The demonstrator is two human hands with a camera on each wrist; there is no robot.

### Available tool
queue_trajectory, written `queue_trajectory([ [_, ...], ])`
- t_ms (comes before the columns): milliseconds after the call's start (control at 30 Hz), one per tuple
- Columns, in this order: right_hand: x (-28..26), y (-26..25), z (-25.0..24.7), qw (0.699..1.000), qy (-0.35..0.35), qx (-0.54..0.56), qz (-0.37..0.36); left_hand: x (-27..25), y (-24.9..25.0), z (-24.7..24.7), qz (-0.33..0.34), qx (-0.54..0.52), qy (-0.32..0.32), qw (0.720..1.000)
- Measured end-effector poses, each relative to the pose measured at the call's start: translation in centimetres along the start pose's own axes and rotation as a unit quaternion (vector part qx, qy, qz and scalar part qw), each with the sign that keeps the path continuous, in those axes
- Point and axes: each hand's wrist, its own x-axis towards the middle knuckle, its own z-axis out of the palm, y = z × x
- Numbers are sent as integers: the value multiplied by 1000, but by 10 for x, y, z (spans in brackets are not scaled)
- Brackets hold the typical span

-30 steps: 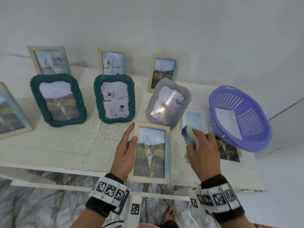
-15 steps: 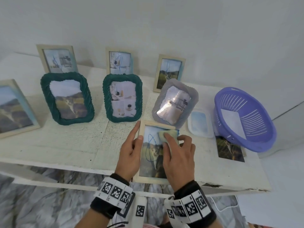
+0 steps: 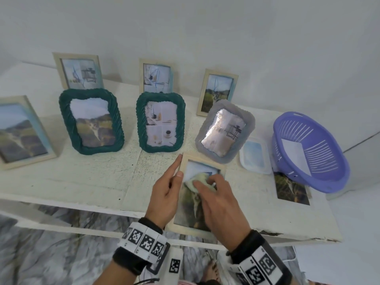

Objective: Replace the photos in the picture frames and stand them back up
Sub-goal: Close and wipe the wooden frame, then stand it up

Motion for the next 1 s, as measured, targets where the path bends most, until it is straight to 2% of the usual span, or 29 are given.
queue_trajectory([
  [133,18,4,-4,996,44,-42,63,1,-3,1,-6,9,14,1000],
  [200,21,-6,-2,998,42,-1,40,4,-3,-3,-7,10,21,1000],
  [333,6,-6,-4,998,-35,40,-44,7,-3,-11,-2,15,25,1000],
  [433,16,3,-7,1000,-13,-15,-4,3,-2,-8,0,13,27,1000],
  [533,30,-8,-4,999,26,-10,33,6,-2,-4,-3,12,30,999],
  [600,29,-16,-2,1000,5,20,2,9,-2,-8,-4,7,31,999],
  [667,20,-15,-7,997,-48,45,-44,9,-3,-12,-9,7,32,999],
  [733,14,-7,-13,994,-76,26,-76,8,-4,-14,-9,17,35,999],
  [800,15,3,-16,996,-74,-12,-55,6,0,-11,-3,23,30,999],
  [900,26,4,-13,999,-26,-35,19,6,2,-7,2,14,21,1000],
  [1000,25,-11,-12,999,-37,5,-11,12,-1,-9,-10,4,20,1000],
])
